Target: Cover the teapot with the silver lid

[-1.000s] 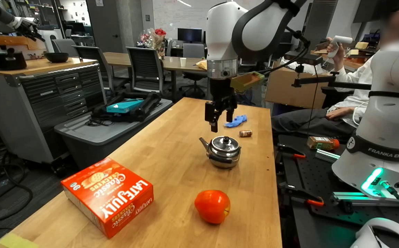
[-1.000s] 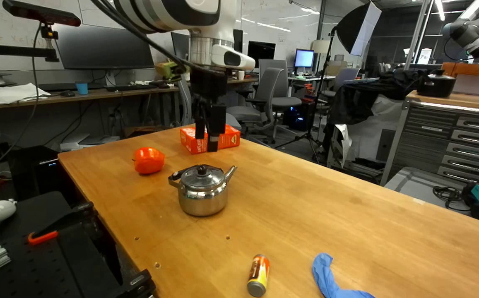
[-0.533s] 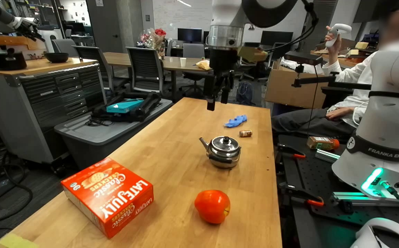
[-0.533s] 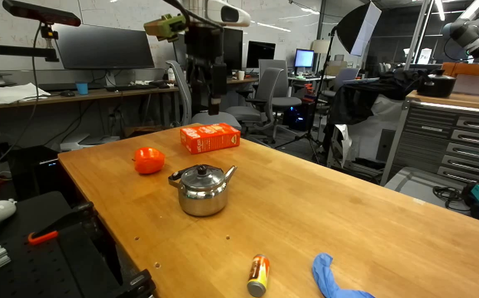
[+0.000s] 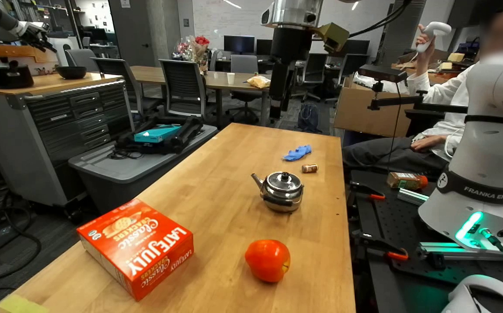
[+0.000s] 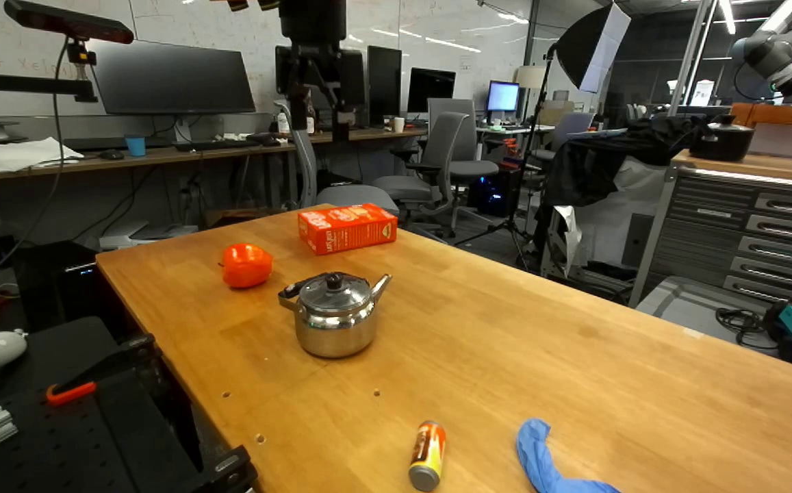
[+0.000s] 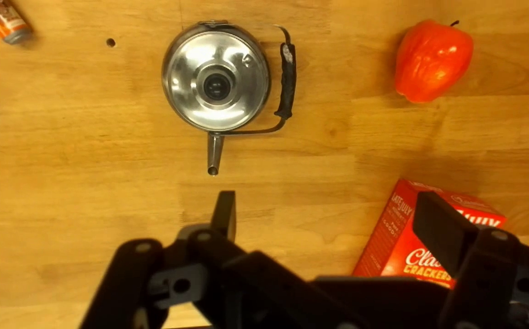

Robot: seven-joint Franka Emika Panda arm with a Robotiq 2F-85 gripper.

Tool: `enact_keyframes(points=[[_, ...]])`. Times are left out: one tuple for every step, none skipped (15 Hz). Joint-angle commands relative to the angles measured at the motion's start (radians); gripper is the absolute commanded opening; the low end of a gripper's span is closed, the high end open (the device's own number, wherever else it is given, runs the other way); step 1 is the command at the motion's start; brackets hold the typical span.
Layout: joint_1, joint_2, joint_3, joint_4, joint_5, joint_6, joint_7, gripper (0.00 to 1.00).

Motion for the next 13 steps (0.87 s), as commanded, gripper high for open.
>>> enact_keyframes(points=[[0.008, -0.08, 0.002, -0.018, 0.013, -0.057, -0.054, 1.0], [0.008, -0.097, 0.003, -0.024, 0.011, -0.069, -0.055, 1.0], [0.008, -0.111, 0.003, -0.025, 0.012, -0.086, -0.057, 1.0], [0.007, -0.126, 0.004, -0.027, 0.009, -0.107, -0.054, 1.0], [0.006, -0.141, 0.004, -0.028, 0.008, -0.129, -0.052, 1.0], [0.006, -0.158, 0.001, -0.03, 0.012, -0.153, -0.053, 1.0], [0.006, -0.174, -0.003, -0.03, 0.018, -0.174, -0.057, 1.0], [-0.003, -0.11, 0.007, -0.012, 0.002, -0.131, -0.036, 1.0], [-0.003, -0.125, 0.007, -0.014, 0.002, -0.146, -0.036, 1.0], [-0.003, -0.136, 0.007, -0.017, 0.003, -0.152, -0.036, 1.0], [-0.002, -0.144, 0.007, -0.021, 0.003, -0.155, -0.036, 1.0], [-0.002, -0.148, 0.007, -0.024, 0.003, -0.155, -0.036, 1.0], [-0.002, -0.149, 0.007, -0.026, 0.003, -0.155, -0.036, 1.0]])
